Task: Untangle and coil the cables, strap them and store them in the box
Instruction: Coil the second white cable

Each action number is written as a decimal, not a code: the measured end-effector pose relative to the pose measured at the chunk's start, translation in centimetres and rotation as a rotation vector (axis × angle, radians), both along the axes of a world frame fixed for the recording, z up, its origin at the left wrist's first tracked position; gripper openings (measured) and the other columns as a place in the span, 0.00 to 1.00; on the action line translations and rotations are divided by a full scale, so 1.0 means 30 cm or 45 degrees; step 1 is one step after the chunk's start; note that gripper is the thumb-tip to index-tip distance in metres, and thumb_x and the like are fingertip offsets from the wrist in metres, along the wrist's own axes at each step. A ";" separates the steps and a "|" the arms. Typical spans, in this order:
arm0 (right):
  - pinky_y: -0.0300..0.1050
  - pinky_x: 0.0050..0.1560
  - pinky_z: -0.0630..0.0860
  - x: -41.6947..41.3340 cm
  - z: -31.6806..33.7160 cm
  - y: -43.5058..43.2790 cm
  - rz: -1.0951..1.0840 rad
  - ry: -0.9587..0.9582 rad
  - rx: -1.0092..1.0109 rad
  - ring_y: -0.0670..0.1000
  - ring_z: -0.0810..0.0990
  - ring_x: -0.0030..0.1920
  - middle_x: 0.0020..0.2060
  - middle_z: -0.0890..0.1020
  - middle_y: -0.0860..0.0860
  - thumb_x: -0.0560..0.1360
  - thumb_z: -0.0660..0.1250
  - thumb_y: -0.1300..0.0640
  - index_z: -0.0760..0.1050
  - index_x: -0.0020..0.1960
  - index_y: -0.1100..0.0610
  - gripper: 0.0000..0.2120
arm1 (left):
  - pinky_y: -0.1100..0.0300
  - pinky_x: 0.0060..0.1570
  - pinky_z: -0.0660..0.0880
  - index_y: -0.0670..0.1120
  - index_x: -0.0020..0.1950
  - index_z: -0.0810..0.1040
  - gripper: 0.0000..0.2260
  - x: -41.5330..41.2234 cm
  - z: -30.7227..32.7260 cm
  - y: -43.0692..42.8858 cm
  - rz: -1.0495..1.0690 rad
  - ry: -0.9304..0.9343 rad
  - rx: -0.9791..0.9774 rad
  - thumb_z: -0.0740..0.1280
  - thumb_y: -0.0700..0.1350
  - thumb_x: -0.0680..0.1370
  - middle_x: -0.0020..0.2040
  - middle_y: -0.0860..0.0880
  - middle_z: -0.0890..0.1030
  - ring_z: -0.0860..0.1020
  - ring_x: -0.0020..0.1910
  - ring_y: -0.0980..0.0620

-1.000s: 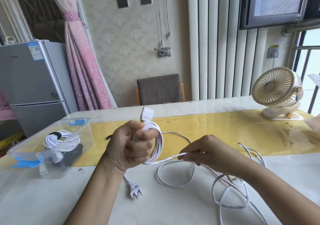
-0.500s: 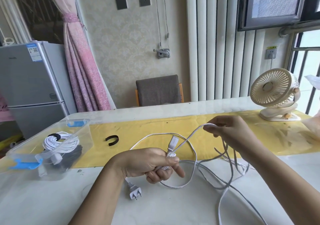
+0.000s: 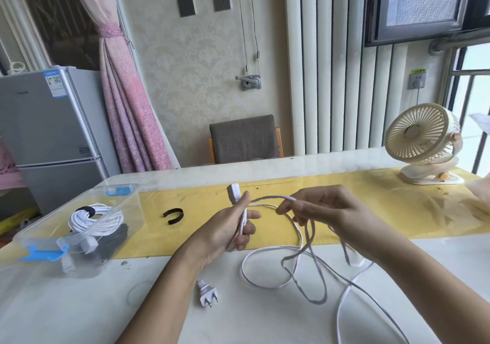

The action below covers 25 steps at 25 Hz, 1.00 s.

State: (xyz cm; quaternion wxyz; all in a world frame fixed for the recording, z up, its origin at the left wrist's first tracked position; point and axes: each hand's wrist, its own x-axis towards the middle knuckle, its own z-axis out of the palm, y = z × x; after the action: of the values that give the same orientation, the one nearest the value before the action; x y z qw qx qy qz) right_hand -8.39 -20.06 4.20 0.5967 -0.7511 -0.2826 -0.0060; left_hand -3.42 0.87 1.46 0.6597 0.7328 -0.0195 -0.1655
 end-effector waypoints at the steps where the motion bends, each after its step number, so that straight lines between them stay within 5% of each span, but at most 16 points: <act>1: 0.39 0.43 0.67 -0.003 -0.013 0.015 0.063 -0.007 -0.062 0.47 0.72 0.38 0.34 0.76 0.55 0.73 0.66 0.49 0.84 0.48 0.52 0.11 | 0.65 0.24 0.61 0.39 0.57 0.74 0.27 0.002 0.000 -0.016 0.062 -0.001 -0.098 0.55 0.62 0.78 0.28 0.52 0.66 0.61 0.22 0.56; 5: 0.40 0.41 0.66 -0.024 -0.056 0.073 0.216 0.032 -0.252 0.44 0.72 0.37 0.34 0.75 0.49 0.76 0.66 0.54 0.82 0.52 0.47 0.08 | 0.68 0.19 0.61 0.39 0.48 0.73 0.11 0.015 -0.001 -0.063 0.315 -0.033 -0.626 0.60 0.47 0.81 0.23 0.52 0.68 0.63 0.18 0.57; 8: 0.39 0.42 0.69 -0.038 -0.068 0.093 0.260 0.018 -0.414 0.44 0.73 0.36 0.34 0.76 0.49 0.77 0.66 0.55 0.81 0.54 0.46 0.09 | 0.67 0.19 0.62 0.39 0.45 0.72 0.09 0.015 0.015 -0.058 0.300 0.013 -0.896 0.56 0.41 0.80 0.23 0.52 0.66 0.64 0.19 0.57; 12: 0.43 0.43 0.67 -0.036 -0.072 0.100 0.310 0.028 -0.586 0.48 0.70 0.38 0.40 0.77 0.60 0.77 0.65 0.53 0.80 0.55 0.44 0.09 | 0.67 0.19 0.63 0.40 0.44 0.73 0.06 -0.011 0.060 -0.028 0.179 0.030 -1.167 0.59 0.40 0.74 0.26 0.52 0.64 0.65 0.20 0.57; 16: 0.38 0.48 0.73 -0.025 -0.080 0.094 0.273 0.136 -0.714 0.42 0.76 0.41 0.44 0.83 0.50 0.76 0.66 0.51 0.82 0.50 0.46 0.06 | 0.63 0.20 0.65 0.38 0.44 0.76 0.03 -0.016 0.060 0.023 -0.255 0.159 -1.474 0.68 0.36 0.73 0.26 0.50 0.65 0.63 0.22 0.56; 20: 0.47 0.49 0.76 0.004 -0.093 0.070 -0.045 0.011 -0.845 0.45 0.78 0.42 0.42 0.80 0.46 0.71 0.70 0.48 0.83 0.42 0.46 0.04 | 0.64 0.21 0.55 0.38 0.48 0.73 0.12 -0.057 0.084 0.065 -0.600 0.092 -1.236 0.56 0.46 0.82 0.24 0.52 0.58 0.55 0.21 0.58; 25: 0.29 0.40 0.67 0.049 -0.081 0.011 -0.435 -0.178 -0.754 0.39 0.74 0.42 0.43 0.74 0.42 0.70 0.73 0.52 0.78 0.35 0.44 0.07 | 0.66 0.18 0.51 0.42 0.47 0.73 0.13 -0.085 0.080 0.089 -1.115 0.107 -0.888 0.54 0.48 0.83 0.24 0.55 0.57 0.52 0.20 0.60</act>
State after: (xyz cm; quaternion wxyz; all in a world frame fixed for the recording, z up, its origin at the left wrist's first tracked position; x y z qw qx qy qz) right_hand -6.91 -19.72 1.78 0.3225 -0.9257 -0.1827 -0.0750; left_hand -5.96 3.53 3.86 0.7329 0.3875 -0.3491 -0.4368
